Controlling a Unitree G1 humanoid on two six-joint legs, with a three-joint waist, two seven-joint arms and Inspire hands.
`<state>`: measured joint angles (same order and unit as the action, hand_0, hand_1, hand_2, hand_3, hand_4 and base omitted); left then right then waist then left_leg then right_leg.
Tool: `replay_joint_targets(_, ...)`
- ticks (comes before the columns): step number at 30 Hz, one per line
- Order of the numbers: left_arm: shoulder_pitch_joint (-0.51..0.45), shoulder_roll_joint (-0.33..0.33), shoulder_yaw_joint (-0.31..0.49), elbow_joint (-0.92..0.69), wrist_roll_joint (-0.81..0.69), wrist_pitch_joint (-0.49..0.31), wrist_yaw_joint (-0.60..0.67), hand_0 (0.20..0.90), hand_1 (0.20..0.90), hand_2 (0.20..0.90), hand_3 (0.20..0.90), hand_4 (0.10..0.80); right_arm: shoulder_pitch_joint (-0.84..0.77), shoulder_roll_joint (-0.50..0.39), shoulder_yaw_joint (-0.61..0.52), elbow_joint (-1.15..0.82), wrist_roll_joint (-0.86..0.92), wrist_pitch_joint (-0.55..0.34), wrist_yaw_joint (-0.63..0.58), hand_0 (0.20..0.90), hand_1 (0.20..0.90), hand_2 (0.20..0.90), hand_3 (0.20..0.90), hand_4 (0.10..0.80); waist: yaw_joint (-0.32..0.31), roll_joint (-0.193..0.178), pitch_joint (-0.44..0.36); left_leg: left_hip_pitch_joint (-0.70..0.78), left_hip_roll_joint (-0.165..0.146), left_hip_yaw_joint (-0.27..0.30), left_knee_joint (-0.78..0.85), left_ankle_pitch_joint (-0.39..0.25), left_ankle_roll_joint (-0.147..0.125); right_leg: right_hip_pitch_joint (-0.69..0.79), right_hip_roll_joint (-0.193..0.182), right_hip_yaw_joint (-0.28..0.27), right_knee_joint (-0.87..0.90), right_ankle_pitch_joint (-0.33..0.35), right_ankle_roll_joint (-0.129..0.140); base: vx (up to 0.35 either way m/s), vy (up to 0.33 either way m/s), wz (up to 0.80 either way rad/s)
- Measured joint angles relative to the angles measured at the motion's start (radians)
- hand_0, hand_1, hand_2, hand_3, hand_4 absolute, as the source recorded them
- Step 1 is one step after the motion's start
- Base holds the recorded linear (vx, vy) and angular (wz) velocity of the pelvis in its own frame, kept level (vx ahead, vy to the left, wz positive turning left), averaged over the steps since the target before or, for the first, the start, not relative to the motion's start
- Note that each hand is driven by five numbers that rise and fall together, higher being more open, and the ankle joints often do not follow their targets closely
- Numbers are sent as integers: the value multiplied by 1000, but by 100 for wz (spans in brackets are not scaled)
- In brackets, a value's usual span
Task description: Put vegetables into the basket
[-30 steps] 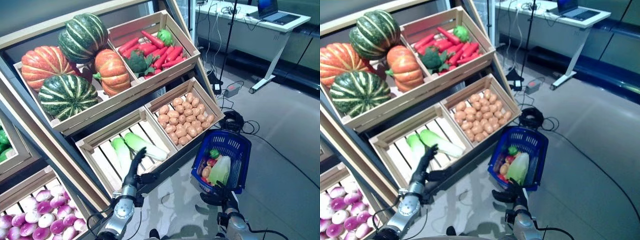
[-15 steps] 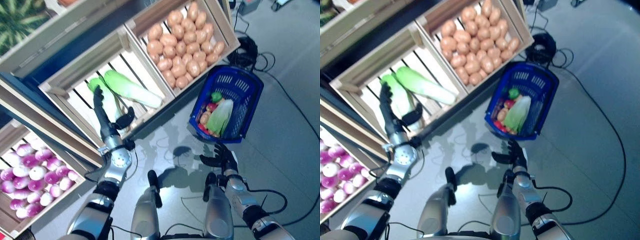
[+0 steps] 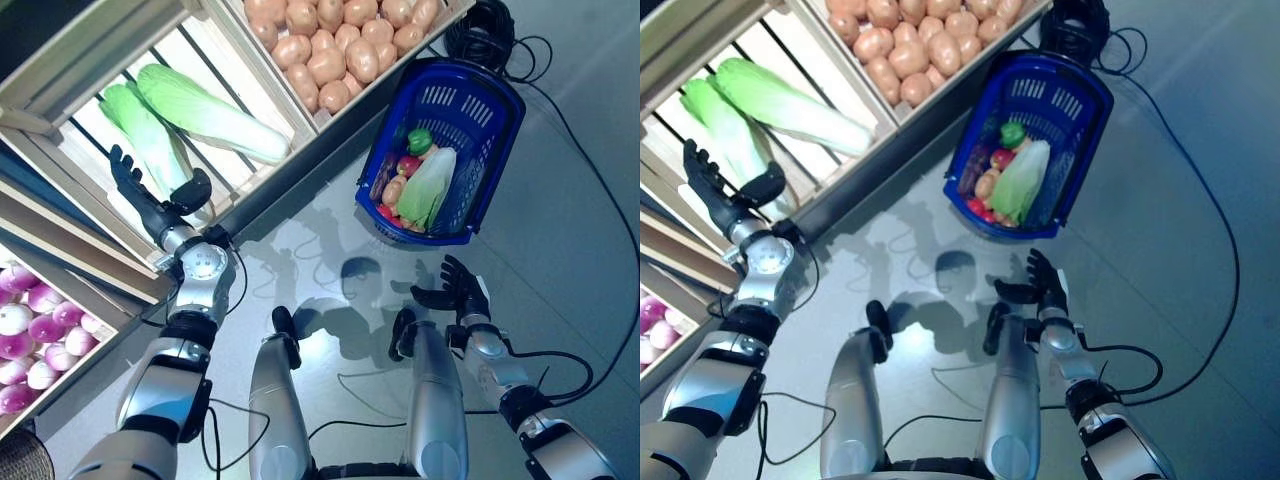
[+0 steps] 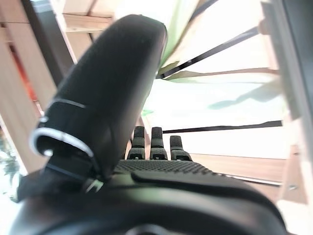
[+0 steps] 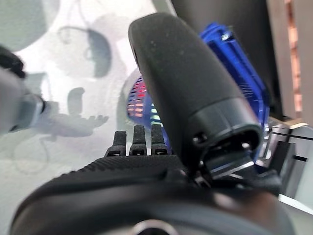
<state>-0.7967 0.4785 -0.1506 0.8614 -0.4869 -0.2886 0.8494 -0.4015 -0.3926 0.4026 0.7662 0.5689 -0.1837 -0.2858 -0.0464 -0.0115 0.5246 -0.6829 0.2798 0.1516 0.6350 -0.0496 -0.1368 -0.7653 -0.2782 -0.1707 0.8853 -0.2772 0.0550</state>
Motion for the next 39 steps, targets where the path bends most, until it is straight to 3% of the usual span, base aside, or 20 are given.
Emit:
replay_joint_targets(10, -210, 144, -40, 109, -114, 136, 9, 900, 900, 900, 900, 800, -10, -34, 3, 13, 14, 1, 0, 900, 900, 900, 900, 800, -45, -15, 1, -125, 18, -16, 58, -9, -9, -124, 15, 3, 48, -7, -11, 16, 70, -2)
replay_joint_targets(17, -330, 176, -78, 213, -151, 236, 53, 900, 900, 900, 900, 800, 18, -69, 3, 4, 33, -17, 1, 900, 900, 900, 900, 800, -54, -29, 1, -185, 36, -18, 107, -35, -9, -186, 25, 14, 78, -15, -17, -3, 68, -8)
replay_joint_targets(19, -367, 216, -81, 260, -170, 267, 60, 900, 900, 900, 900, 800, 15, -81, 1, 2, 51, -35, 2, 900, 900, 900, 900, 800, -65, -33, 0, -216, 37, -21, 126, -37, -9, -220, 27, 20, 96, -18, -21, 3, 56, -3)
replay_joint_targets(24, -390, 286, -81, 298, -195, 328, 76, 900, 900, 900, 900, 800, 18, -96, -4, -10, 72, -45, 2, 900, 900, 900, 900, 800, -75, -38, 0, -275, 46, -36, 161, -42, -11, -273, 34, 21, 122, -23, -22, -2, 33, -3)
replay_joint_targets(31, -418, 286, -97, 410, -311, 456, 77, 900, 900, 900, 900, 800, 1, -101, -4, -24, 77, -56, 2, 900, 900, 900, 900, 800, -75, -41, 0, -323, 51, -40, 193, -57, -10, -319, 32, 23, 142, -23, -29, 0, 0, 0)
replay_joint_targets(39, -416, 296, -68, 414, -315, 477, 23, 900, 900, 900, 900, 800, -37, -106, -3, -28, 76, -57, 1, 900, 900, 900, 900, 800, -69, -43, 0, -327, 51, -40, 185, -58, -10, -327, 34, 25, 140, -23, -29, -4, 0, 0)
